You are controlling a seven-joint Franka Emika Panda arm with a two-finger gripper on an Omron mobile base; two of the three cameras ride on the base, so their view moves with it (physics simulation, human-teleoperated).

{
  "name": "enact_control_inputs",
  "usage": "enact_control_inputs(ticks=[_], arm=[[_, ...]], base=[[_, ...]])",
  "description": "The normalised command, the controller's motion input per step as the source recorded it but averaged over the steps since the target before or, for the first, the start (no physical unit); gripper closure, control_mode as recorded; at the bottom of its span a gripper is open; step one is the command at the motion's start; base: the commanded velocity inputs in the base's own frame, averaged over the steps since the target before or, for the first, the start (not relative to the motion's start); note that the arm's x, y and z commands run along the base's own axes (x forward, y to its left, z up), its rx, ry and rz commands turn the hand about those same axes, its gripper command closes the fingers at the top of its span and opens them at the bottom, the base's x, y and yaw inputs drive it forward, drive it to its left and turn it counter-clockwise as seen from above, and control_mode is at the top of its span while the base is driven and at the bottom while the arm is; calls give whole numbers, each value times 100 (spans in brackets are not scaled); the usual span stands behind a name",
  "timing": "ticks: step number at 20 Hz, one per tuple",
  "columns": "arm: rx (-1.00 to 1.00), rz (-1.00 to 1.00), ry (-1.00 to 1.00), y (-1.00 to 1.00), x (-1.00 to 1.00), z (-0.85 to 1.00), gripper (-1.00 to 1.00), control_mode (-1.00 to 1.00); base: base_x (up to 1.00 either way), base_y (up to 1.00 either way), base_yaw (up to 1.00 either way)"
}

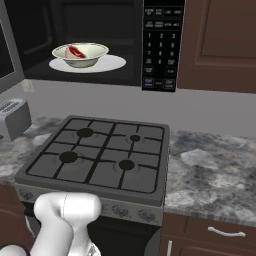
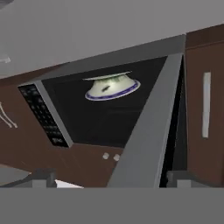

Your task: Remove the apple from the bowl and place it on the small plate. Then place the bowl with only the steak in the microwave, close the door, and press the start button to microwave the steak.

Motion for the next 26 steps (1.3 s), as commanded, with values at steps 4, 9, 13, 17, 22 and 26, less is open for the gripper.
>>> enact_control_inputs(ticks=[4, 9, 13, 17, 22, 26], arm=[[0, -12, -6, -26, -26, 14, -100, -100], [1, -13, -5, -62, -21, 2, -100, -100], [0, -10, -6, -52, -7, 30, -100, -100], [0, -6, -1, -58, 0, 36, -100, -100], [3, -4, 0, -67, 0, 28, -100, -100], [5, -4, 0, -64, 3, 20, -100, -100]], base=[[0, 0, 0], [0, 0, 0], [0, 0, 0], [0, 0, 0], [0, 0, 0], [0, 0, 0]])
